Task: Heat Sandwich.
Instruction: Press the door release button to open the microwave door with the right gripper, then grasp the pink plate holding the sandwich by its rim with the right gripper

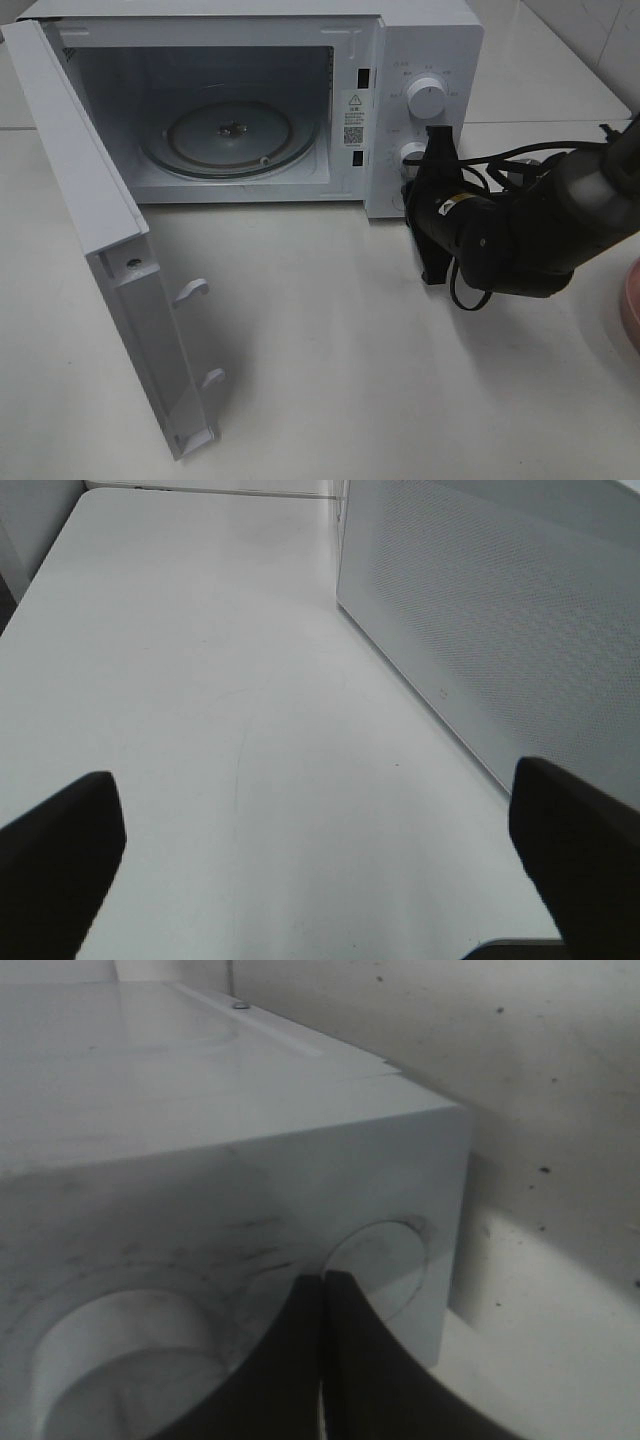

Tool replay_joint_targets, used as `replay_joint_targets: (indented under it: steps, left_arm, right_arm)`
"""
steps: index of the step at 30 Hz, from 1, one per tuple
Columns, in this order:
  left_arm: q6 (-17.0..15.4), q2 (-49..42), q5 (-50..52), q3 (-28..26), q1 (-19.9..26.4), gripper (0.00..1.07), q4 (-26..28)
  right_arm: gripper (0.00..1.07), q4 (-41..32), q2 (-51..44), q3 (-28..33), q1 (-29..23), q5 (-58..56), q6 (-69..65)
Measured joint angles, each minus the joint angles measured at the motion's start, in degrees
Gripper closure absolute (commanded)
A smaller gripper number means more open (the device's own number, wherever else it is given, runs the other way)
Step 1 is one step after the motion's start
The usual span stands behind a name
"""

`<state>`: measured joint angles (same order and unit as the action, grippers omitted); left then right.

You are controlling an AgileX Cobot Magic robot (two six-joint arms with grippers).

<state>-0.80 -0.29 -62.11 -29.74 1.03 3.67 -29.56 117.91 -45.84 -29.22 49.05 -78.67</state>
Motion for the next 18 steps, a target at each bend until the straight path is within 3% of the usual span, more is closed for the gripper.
replay_joint_targets:
  steps: [18]
  left_arm:
    - [0.0,0.0,0.0,0.0,0.0,0.07,0.0]
  right_arm:
    - [1.03,2.58,-13.18,9.28,0.11,-11.46,4.58]
